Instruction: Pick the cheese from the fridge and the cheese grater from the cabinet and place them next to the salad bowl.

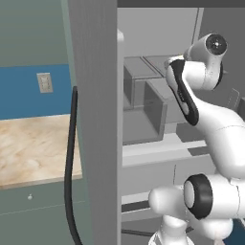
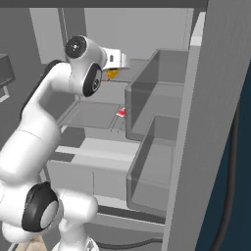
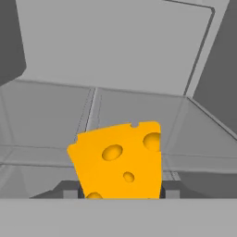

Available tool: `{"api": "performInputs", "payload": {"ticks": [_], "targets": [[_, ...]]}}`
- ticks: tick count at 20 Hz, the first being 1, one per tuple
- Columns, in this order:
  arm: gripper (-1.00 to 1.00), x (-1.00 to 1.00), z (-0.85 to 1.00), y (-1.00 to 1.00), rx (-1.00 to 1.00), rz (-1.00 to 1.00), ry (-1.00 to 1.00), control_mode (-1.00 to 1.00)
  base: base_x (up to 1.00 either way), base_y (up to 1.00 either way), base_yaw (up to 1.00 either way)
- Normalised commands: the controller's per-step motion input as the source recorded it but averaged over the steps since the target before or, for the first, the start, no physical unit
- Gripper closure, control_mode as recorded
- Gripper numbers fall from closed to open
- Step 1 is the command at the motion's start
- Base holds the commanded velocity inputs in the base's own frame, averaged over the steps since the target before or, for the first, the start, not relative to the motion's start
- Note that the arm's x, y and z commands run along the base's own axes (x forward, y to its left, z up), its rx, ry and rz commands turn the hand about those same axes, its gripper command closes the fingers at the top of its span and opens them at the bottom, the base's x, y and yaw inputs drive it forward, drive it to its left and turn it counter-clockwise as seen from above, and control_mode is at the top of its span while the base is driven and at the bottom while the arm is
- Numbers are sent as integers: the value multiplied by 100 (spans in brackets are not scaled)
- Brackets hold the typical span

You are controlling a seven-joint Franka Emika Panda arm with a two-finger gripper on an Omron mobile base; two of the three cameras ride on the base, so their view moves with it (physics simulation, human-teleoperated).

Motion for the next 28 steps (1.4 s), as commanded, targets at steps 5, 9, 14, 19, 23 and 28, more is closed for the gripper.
{"api": "performInputs", "payload": {"ticks": [5, 9, 14, 19, 23, 28], "targets": [[100, -100, 43, 13, 8, -5, 9, -100, 0, 0, 0], [100, -100, 18, 13, 10, 0, 5, -100, 0, 0, 0], [100, -100, 0, 27, -3, 0, -11, -100, 0, 0, 0], [100, -88, 0, 20, -2, 0, -2, -100, 0, 0, 0], [100, -94, 0, 4, 0, 0, 0, -100, 0, 0, 0], [100, -91, -1, 13, 0, 0, 0, -100, 0, 0, 0]]}}
